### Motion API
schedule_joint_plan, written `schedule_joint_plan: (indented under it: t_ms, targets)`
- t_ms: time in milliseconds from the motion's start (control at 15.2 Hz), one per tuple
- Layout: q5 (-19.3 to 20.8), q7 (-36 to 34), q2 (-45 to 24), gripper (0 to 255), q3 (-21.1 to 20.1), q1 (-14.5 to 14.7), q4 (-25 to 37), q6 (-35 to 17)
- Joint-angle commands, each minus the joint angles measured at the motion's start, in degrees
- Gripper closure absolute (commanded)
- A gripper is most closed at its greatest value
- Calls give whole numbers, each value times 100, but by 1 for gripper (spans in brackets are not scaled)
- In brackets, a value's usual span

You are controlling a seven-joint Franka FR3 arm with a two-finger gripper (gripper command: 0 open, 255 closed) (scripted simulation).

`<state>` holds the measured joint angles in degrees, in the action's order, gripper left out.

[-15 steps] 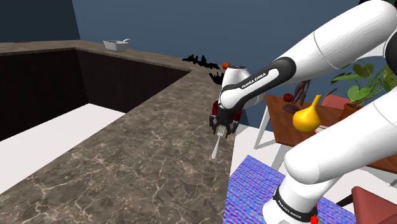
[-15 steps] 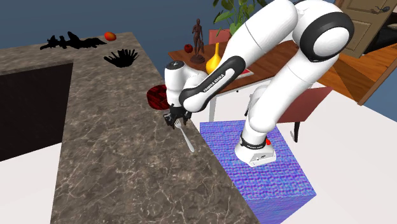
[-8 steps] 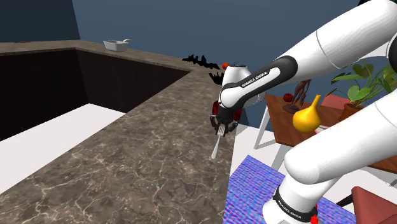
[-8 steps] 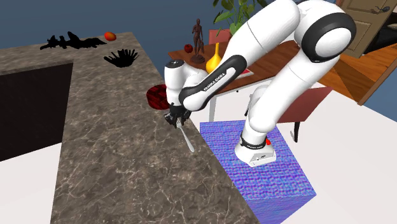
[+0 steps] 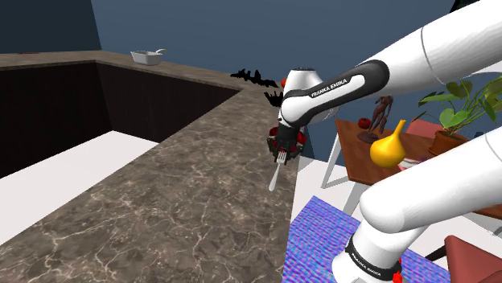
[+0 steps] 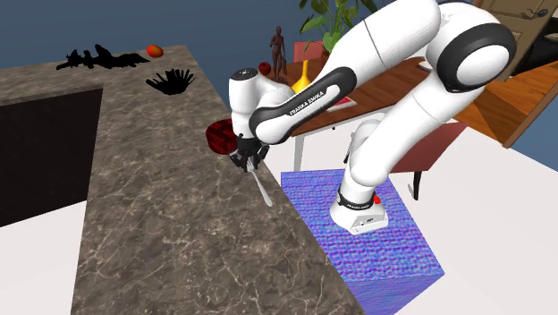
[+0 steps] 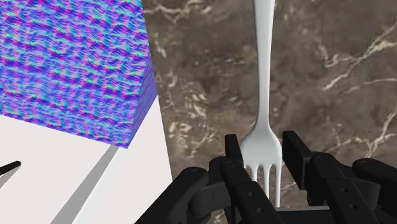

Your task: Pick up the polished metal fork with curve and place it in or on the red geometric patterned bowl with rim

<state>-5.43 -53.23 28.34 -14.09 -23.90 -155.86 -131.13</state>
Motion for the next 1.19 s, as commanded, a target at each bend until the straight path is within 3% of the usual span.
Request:
schedule_joint_plan:
  t_ms: [0,1122]
  targets:
    - [-3,5,97,255,17,9,94,195]
    - [47,73,646,255,186,6,1056,1702]
